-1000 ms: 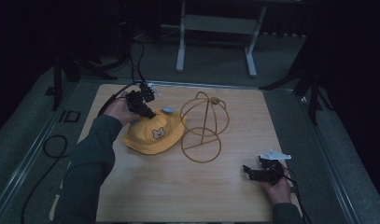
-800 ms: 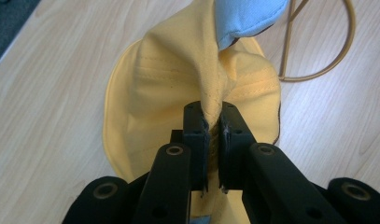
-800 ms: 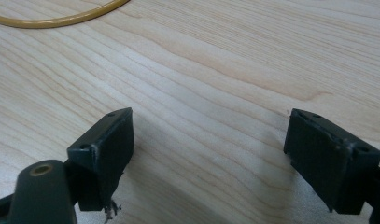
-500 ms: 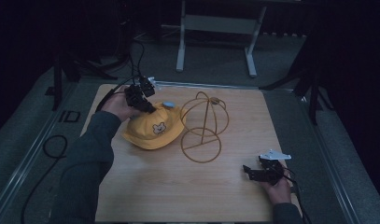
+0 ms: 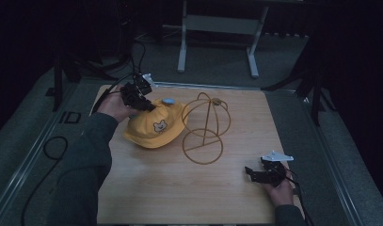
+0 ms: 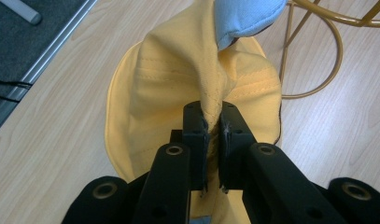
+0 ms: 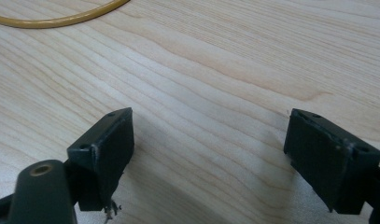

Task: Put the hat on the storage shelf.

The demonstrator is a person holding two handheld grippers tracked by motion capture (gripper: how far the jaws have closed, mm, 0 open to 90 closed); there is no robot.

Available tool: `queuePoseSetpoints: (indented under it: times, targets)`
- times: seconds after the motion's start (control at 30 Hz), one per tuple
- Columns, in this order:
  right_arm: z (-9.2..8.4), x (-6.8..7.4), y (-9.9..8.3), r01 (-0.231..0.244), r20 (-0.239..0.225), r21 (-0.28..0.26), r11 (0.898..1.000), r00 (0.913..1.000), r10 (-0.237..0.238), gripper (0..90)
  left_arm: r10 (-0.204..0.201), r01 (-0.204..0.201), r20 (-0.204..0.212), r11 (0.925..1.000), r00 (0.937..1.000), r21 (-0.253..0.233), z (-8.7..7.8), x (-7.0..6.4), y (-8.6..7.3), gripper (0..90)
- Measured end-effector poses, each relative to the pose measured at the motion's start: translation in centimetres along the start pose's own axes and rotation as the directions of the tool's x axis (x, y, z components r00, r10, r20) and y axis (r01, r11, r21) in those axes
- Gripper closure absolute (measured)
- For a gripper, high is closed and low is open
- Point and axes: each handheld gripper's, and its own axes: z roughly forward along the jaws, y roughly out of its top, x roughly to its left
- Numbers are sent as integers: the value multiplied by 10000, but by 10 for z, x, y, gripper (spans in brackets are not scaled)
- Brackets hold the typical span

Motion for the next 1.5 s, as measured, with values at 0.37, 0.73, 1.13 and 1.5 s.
queuePoseSetpoints:
  times: [0.37, 0.73, 1.13, 1.5]
  targets:
    - [0, 0, 0, -4, 0, 0, 10000, 10000, 4, 160, -222, 219, -71, 9990, 9997, -395, -11, 1, -3, 833]
    - [0, 0, 0, -13, 0, 3, 10000, 10000, 13, 160, -314, 308, -75, 9973, 9995, -666, -19, 2, -5, 832]
    - [0, 0, 0, -8, 0, 0, 10000, 10000, 8, 160, -426, 419, -40, 9936, 9991, -1051, -28, 3, -9, 832]
    - [0, 0, 0, -12, 0, 3, 10000, 10000, 12, 160, -530, 520, -34, 9892, 9986, -1368, -36, 3, -12, 832]
